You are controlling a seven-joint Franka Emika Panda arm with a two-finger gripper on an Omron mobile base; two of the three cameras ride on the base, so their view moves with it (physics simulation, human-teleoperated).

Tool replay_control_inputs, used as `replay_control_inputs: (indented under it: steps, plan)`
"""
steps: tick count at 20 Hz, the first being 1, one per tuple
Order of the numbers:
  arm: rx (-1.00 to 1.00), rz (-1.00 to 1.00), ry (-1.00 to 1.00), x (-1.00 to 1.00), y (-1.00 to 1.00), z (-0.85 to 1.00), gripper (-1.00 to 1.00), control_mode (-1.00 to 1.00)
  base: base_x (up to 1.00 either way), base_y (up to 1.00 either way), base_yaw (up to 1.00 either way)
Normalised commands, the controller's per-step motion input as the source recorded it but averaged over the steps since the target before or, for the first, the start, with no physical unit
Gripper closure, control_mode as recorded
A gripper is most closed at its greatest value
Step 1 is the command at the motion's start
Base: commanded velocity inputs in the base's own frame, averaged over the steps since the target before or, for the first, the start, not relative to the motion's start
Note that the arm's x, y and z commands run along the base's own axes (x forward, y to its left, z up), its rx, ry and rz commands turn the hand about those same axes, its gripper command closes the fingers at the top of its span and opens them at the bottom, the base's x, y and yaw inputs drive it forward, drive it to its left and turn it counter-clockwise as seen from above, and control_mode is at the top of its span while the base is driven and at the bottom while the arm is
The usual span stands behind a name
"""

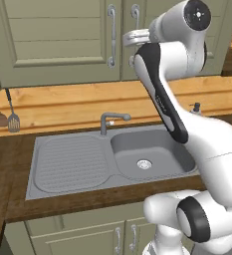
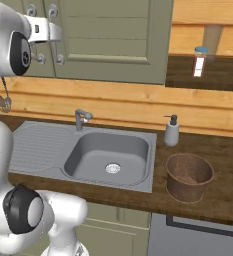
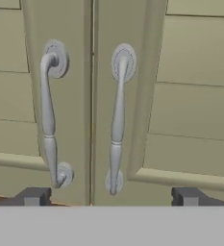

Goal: Open the cabinet, pick up the bread from the cabinet and place it in the basket. Then move the basket to the dining counter.

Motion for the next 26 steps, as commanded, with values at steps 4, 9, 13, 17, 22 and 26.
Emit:
replay_control_inputs:
  steps: [4,9,13,17,22,26]
  plan:
    - [0.00,0.00,0.00,0.36,0.00,-0.23,-1.00,-1.00,0.00,0.00,0.00]
    - [0.00,0.00,-0.01,0.39,0.00,-0.30,-1.00,-1.00,0.00,0.00,0.00]
    - [0.00,0.00,0.00,0.49,0.00,-0.09,-1.00,-1.00,0.00,0.00,0.00]
    - [0.00,0.00,0.00,0.58,0.03,0.00,-1.00,-1.00,0.00,0.00,0.00]
    - [0.00,0.00,0.00,0.59,0.12,0.00,-1.00,-1.00,0.00,0.00,0.00]
    - [0.00,0.00,0.00,0.59,0.20,-0.08,1.00,-1.00,0.00,0.00,0.00]
